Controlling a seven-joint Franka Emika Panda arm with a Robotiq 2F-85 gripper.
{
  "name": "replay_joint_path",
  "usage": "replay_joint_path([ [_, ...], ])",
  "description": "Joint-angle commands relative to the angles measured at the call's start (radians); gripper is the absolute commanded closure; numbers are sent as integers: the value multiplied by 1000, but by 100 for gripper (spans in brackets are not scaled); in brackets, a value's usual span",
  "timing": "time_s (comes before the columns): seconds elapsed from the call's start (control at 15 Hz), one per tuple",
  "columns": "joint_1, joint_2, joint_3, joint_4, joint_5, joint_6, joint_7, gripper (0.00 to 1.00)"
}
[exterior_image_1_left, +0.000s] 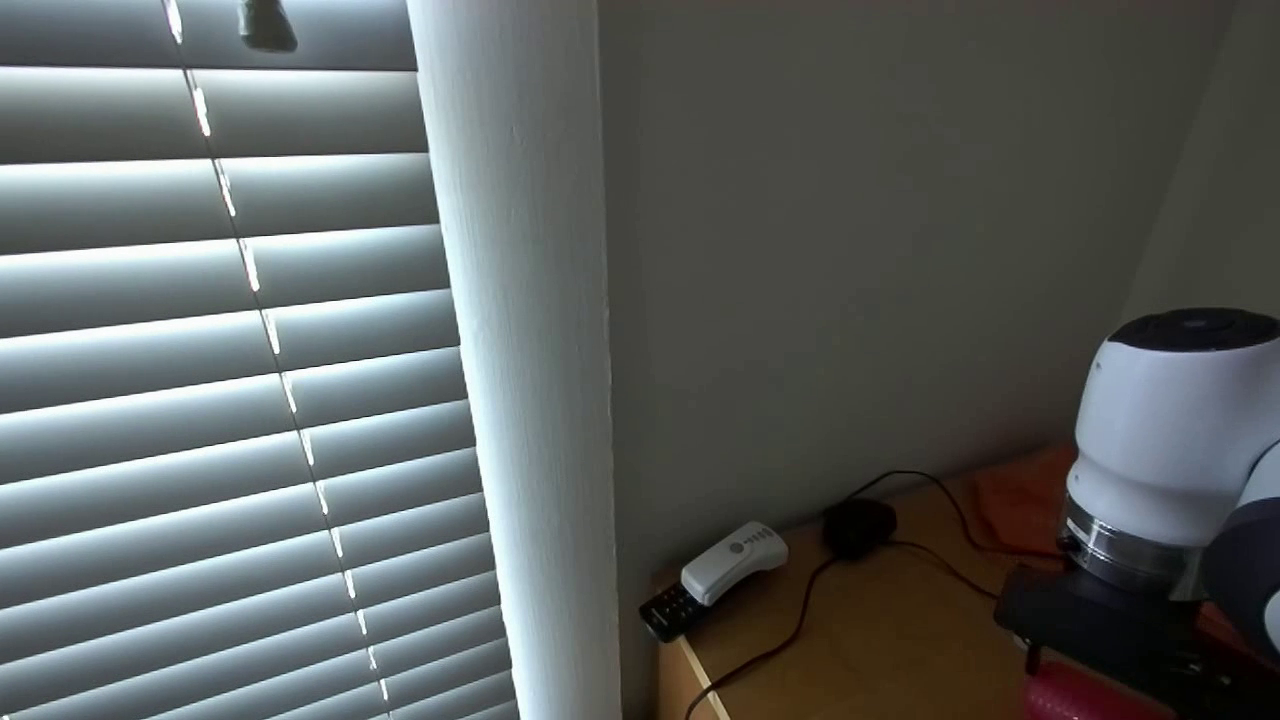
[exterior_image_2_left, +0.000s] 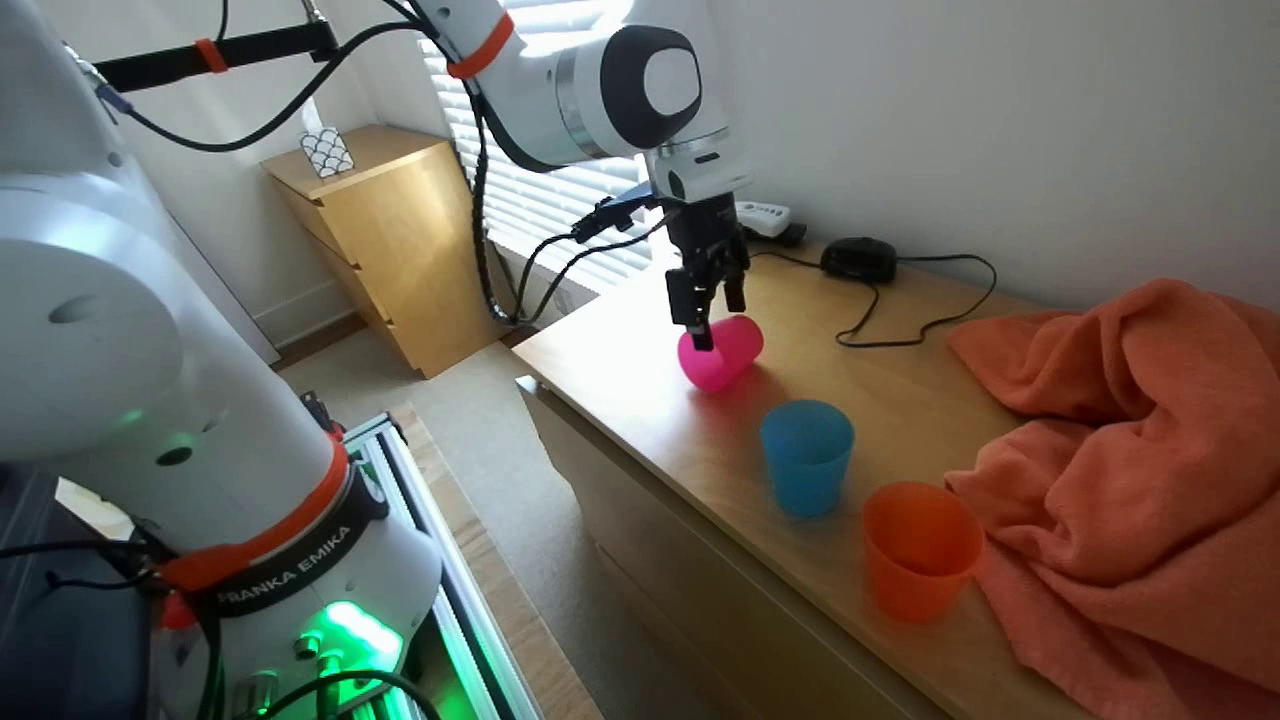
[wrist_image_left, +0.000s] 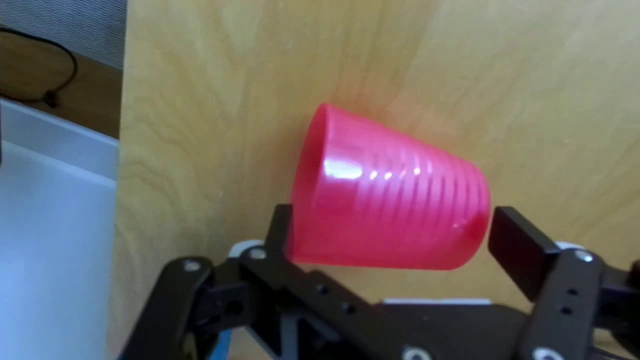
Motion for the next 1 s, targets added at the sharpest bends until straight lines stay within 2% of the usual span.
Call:
replay_joint_path([
  [0.0, 15, -15, -7, -5, -28, -98, 127, 0],
  [0.13, -1, -10, 5, -6, 20, -101, 84, 0],
  [0.33, -22, -20, 18, -11, 132, -73, -67, 0],
  [0.4, -29, -23, 25, -11, 201, -77, -131, 0],
  [0.53, -31, -31, 27, -2, 282, -110, -184, 0],
  [0.73, -49, -58, 33, 8, 412, -131, -367, 0],
  [0.93, -61, -94, 25, 40, 463, -205, -549, 0],
])
